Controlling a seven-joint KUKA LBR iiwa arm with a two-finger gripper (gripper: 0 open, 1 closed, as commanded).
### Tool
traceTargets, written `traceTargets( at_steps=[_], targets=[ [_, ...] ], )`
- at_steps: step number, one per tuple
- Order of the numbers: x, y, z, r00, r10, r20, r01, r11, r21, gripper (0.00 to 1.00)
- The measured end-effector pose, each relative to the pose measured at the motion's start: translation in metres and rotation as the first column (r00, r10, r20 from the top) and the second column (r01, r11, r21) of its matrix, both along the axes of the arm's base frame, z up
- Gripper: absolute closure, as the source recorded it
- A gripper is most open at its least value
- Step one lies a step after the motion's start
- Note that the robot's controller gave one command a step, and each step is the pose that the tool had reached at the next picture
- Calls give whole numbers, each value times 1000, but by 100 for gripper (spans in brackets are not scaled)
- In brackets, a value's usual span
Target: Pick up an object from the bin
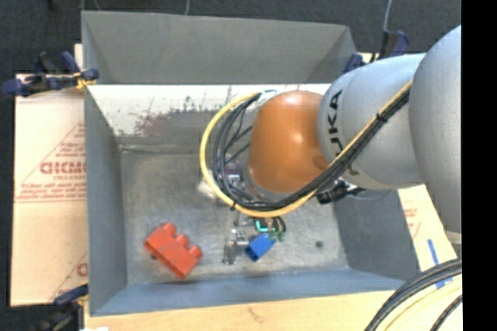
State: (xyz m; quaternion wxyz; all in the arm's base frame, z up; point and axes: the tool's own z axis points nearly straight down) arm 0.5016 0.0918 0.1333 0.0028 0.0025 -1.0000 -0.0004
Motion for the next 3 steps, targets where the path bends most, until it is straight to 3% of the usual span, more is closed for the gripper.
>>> traceTargets(
  at_steps=[1,2,3],
  targets=[
    [-8,-83,-31,996,90,3,-90,996,-5,0],
    [-7,-77,-30,996,93,7,-93,996,0,100],
    [-7,-93,150,957,291,17,-291,957,-6,100]
  ],
)
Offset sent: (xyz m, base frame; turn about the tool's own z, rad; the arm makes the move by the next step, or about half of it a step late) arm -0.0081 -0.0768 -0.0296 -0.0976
